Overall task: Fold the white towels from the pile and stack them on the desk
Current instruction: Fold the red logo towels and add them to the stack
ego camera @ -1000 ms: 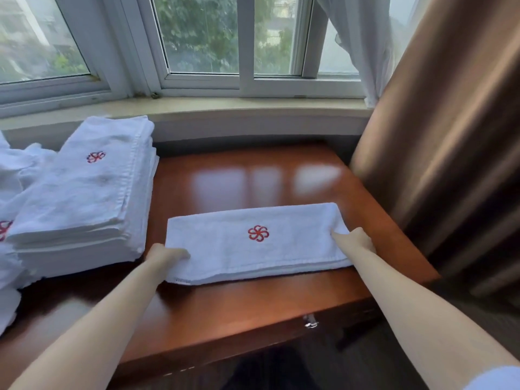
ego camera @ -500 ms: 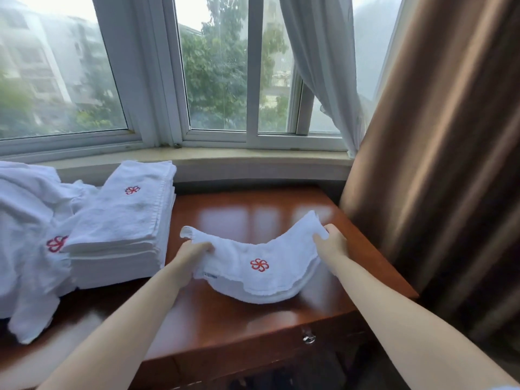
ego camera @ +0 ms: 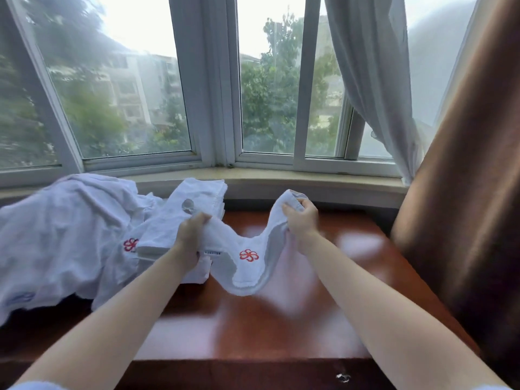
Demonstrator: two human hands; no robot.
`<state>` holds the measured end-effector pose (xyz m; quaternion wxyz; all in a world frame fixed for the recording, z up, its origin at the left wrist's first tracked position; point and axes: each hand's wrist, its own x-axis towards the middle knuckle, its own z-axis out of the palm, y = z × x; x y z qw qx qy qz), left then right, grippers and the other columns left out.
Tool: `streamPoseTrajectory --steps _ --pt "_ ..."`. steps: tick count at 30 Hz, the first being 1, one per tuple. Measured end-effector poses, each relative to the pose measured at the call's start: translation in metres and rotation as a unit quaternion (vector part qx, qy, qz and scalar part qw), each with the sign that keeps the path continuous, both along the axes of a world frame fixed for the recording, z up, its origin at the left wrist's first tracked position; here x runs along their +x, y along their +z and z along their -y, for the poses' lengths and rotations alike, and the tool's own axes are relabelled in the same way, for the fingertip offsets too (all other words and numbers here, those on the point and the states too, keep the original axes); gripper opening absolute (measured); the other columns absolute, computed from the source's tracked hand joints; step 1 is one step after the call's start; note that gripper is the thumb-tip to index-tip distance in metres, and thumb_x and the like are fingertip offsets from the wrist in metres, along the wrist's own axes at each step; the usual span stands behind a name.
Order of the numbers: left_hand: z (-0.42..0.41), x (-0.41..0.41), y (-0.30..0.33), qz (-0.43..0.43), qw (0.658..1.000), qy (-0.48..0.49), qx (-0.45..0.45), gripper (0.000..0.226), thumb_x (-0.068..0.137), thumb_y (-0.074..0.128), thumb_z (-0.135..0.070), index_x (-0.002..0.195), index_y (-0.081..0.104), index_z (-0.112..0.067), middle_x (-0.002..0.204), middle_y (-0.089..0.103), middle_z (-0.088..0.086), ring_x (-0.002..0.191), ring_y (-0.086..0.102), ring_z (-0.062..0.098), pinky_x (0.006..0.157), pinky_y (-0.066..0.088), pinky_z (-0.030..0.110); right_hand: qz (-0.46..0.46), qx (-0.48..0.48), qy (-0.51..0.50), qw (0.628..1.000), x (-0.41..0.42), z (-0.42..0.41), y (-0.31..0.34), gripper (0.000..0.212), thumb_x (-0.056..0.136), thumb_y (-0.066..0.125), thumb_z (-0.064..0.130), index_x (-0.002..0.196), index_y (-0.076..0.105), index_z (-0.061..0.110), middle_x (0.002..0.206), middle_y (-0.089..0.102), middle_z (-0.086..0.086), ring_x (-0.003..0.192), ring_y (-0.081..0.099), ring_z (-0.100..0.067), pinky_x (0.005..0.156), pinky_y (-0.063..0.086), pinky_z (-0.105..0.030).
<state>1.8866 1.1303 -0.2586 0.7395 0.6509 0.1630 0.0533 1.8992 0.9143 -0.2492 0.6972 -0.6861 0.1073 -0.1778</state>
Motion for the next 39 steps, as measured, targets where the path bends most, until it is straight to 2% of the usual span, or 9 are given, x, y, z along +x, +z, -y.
streamPoseTrajectory --steps 3,9,14,19,23,27,31,36,39 --pt "-0.010 0.004 0.016 0.023 0.999 0.038 -0.019 0.035 0.087 0.057 -0.021 0.115 0.062 0.000 0.109 0.063 0.021 0.100 0.061 0.037 0.090 0.049 0.048 -0.014 0.068 0.056 0.996 0.022 -0.022 0.019 0.011 0.086 0.061 0.007 0.079 0.057 0.016 0.073 0.054 -0.001 0.071 0.050 -0.017 0.064 0.042 -0.026" --pt "-0.039 0.018 0.064 0.038 0.996 0.081 -0.030 0.007 0.086 0.056 -0.013 0.079 0.058 -0.014 0.075 0.059 0.008 0.066 0.058 0.026 0.059 0.044 0.032 -0.044 0.161 0.151 0.974 0.069 -0.062 0.066 0.010 0.089 0.058 0.002 0.088 0.058 0.012 0.071 0.054 -0.004 0.065 0.050 -0.016 0.060 0.043 -0.026" --pt "-0.071 0.049 0.099 0.046 0.995 0.090 -0.005 0.006 0.085 0.059 -0.017 0.079 0.057 -0.018 0.077 0.055 0.009 0.073 0.057 0.028 0.067 0.044 0.040 -0.042 0.124 0.202 0.971 0.115 -0.101 0.102 0.019 0.086 0.057 0.002 0.075 0.057 0.017 0.074 0.052 -0.007 0.072 0.051 -0.020 0.062 0.041 -0.029" --pt "-0.100 0.084 0.114 0.043 0.997 0.069 0.003 0.010 0.074 0.064 -0.023 0.078 0.057 -0.017 0.081 0.055 0.011 0.075 0.056 0.027 0.062 0.043 0.033 -0.034 0.092 0.225 0.969 0.166 -0.150 0.112 0.016 0.085 0.054 -0.002 0.080 0.059 0.013 0.076 0.053 -0.008 0.079 0.053 -0.021 0.071 0.043 -0.032" --pt "-0.122 0.106 0.114 0.021 0.999 0.027 0.002 0.013 0.079 0.066 -0.014 0.071 0.055 -0.016 0.067 0.055 0.005 0.061 0.056 0.022 0.052 0.045 0.026 -0.039 0.063 0.233 0.970 0.209 -0.184 0.118 0.020 0.085 0.056 -0.001 0.080 0.059 0.018 0.074 0.057 -0.001 0.068 0.054 -0.014 0.059 0.043 -0.022" --pt "-0.135 0.129 0.119 0.016 1.000 -0.015 -0.001 0.009 0.076 0.068 -0.009 0.082 0.061 -0.010 0.076 0.061 0.010 0.068 0.060 0.024 0.055 0.050 0.026 -0.030 0.044 0.233 0.971 0.261 -0.213 0.127 0.019 0.084 0.058 -0.003 0.087 0.057 0.017 0.078 0.057 -0.003 0.070 0.054 -0.013 0.060 0.044 -0.023" --pt "-0.145 0.150 0.109 0.024 0.997 0.007 -0.071 0.048 0.063 0.065 -0.012 0.109 0.054 -0.003 0.094 0.060 0.015 0.082 0.062 0.030 0.072 0.054 0.039 -0.050 0.092 0.206 0.973 0.316 -0.221 0.111 0.028 0.084 0.061 0.002 0.109 0.058 0.013 0.094 0.060 -0.006 0.085 0.056 -0.021 0.070 0.047 -0.027" --pt "-0.159 0.148 0.055 -0.150 0.952 0.090 -0.249 0.047 0.073 0.068 -0.042 0.109 0.052 -0.015 0.093 0.065 0.014 0.075 0.068 0.033 0.065 0.058 0.046 -0.254 -0.021 0.159 0.954 0.348 -0.203 0.022 0.081 0.084 0.069 0.013 0.149 0.019 0.011 0.142 0.040 -0.015 0.121 0.048 -0.032 0.092 0.044 -0.040" --pt "-0.185 0.160 0.031 -0.238 0.928 0.152 -0.242 0.048 0.081 0.052 -0.062 0.091 0.058 -0.015 0.082 0.066 0.013 0.072 0.064 0.029 0.063 0.053 0.036 -0.329 -0.048 0.149 0.931 0.352 -0.193 -0.028 0.087 0.084 0.068 0.014 0.150 0.011 0.015 0.138 0.043 -0.015 0.114 0.051 -0.034 0.096 0.045 -0.044"
